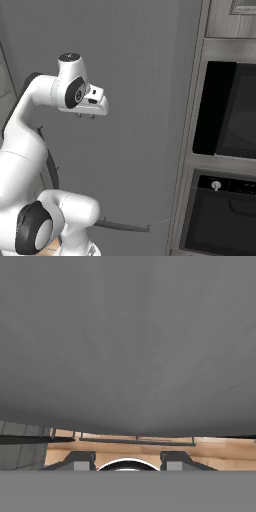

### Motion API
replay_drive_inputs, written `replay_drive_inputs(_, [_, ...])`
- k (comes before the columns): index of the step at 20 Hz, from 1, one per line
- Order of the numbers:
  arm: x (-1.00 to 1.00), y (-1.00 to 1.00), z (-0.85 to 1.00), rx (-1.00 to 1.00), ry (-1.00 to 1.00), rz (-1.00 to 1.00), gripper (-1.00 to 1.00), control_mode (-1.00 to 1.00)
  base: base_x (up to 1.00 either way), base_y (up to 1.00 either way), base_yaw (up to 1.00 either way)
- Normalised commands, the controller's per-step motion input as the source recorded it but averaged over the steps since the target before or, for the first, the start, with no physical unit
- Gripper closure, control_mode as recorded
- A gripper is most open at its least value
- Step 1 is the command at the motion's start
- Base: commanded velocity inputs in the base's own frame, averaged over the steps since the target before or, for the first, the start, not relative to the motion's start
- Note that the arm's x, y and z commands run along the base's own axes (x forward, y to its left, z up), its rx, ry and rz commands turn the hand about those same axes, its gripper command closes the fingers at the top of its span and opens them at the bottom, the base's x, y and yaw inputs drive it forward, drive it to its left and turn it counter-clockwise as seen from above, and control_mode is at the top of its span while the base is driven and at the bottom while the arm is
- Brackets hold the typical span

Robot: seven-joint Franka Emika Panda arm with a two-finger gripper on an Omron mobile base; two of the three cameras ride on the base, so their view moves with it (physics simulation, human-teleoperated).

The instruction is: Retrieve a lemon from the fridge and place it on the cutting board with the fish.

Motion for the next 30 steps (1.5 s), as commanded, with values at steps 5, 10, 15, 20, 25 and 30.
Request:
replay_drive_inputs(5, [0.00,0.00,0.00,0.00,0.00,0.00,-1.00,1.00,0.00,0.00,0.00])
replay_drive_inputs(10, [0.00,0.00,0.00,0.00,0.00,0.00,-1.00,1.00,-0.02,0.00,0.00])
replay_drive_inputs(15, [0.00,0.00,0.00,0.00,0.00,0.00,-1.00,1.00,-0.28,0.12,-0.04])
replay_drive_inputs(20, [0.00,0.00,0.00,0.00,0.00,0.00,-1.00,1.00,-0.51,0.21,-0.01])
replay_drive_inputs(25, [0.00,0.00,0.00,0.00,0.00,0.00,-1.00,1.00,-0.55,0.32,0.00])
replay_drive_inputs(30, [0.00,0.00,0.00,0.00,0.00,0.00,-1.00,1.00,-0.41,0.46,0.00])
